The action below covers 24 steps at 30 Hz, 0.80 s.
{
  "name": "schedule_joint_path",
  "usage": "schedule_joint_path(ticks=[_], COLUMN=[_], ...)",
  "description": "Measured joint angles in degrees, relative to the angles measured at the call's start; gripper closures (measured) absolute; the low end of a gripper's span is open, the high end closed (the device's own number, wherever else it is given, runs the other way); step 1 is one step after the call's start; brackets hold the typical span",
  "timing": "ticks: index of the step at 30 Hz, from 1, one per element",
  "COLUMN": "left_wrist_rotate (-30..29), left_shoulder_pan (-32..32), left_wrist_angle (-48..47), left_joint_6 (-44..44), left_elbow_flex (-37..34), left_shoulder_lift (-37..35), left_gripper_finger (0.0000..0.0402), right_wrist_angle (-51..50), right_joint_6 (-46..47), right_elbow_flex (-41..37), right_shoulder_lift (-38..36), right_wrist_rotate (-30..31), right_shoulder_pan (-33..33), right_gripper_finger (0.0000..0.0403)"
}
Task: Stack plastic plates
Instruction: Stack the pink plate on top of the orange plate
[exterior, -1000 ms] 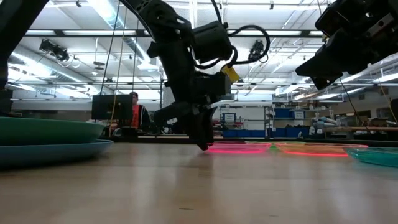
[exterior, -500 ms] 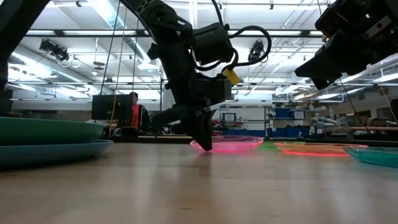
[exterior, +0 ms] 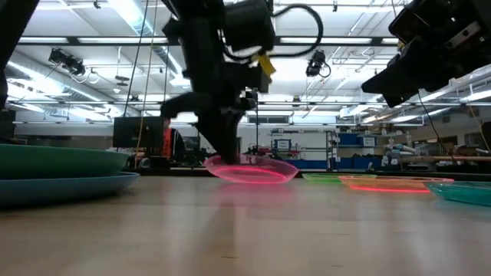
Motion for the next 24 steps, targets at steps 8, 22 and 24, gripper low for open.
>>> schedule_joint_path(ticks=[8, 22, 24], left_wrist_rotate=[-3.66, -10.47, -10.58], left_shoulder_pan=[-6.17, -17.91, -19.4], left_wrist_angle=[-5.28, -11.83, -12.94], left_joint_6=[-10.86, -34.43, -38.54], left_elbow_flex=[0.0, 0.04, 0.04], left_shoulder_lift=[-4.45, -11.58, -12.28], left_gripper_finger=[0.04, 0.0397, 0.0397], right_wrist_angle=[4.54, 14.61, 16.05], right_joint_6=[-8.91, -22.76, -24.34], right_elbow_flex=[0.0, 0.0, 0.0], right_shoulder_lift=[-0.02, -0.02, -0.02], right_wrist_rotate=[4.0, 3.34, 1.76], right_shoulder_pan=[-1.37, -10.83, -12.6], right_gripper_finger=[0.0391, 0.0391, 0.0391])
